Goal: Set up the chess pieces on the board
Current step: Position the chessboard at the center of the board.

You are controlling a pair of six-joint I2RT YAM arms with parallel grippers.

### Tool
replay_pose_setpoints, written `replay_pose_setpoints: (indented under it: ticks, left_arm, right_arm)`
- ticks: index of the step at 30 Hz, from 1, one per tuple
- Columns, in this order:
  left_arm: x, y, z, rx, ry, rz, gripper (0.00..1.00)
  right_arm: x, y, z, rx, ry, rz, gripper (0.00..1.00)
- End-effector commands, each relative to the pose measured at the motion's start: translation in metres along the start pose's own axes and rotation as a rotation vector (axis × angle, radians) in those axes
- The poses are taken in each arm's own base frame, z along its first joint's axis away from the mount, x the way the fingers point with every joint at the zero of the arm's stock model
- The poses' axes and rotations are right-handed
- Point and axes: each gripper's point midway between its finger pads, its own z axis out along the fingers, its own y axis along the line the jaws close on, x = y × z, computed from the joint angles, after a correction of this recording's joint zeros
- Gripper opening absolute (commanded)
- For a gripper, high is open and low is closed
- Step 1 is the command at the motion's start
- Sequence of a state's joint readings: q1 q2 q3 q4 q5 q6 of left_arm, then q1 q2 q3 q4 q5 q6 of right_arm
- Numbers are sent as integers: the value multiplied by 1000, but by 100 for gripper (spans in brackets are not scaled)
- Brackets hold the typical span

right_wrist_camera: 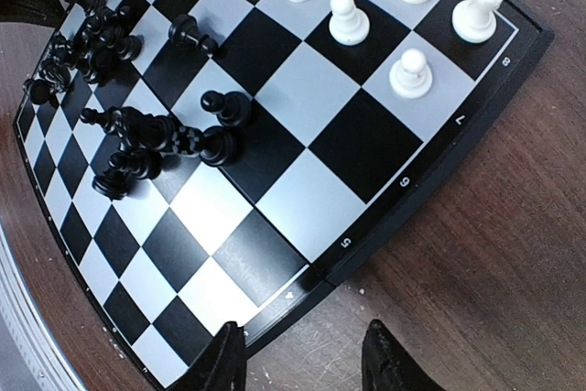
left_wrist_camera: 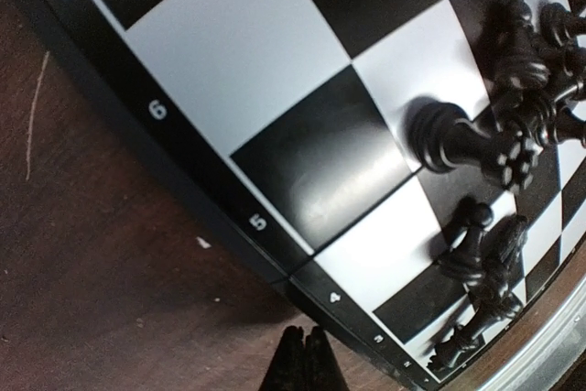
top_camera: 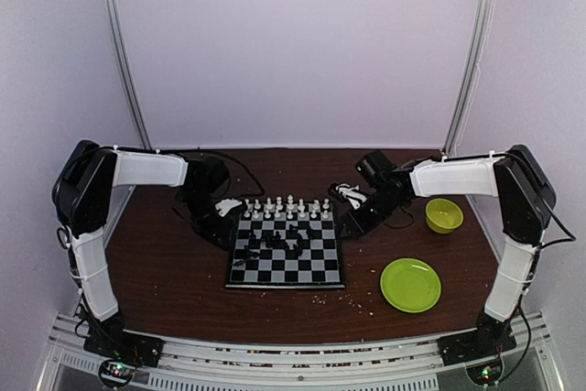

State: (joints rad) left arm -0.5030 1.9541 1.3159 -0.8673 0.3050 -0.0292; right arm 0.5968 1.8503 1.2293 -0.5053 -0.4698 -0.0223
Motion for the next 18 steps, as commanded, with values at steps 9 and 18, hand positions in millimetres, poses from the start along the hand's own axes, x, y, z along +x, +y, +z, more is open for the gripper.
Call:
replay_pose_setpoints:
  ticks: [9,18]
  left_arm:
    - [0,-15,2,17,19,57,0]
    - [-15,-31,-67,-46,-218,75,10]
  right_arm:
    - [-21,-3,-54,68,-122,-87,45]
    - [-19,13,-128,64,-229,-196,47]
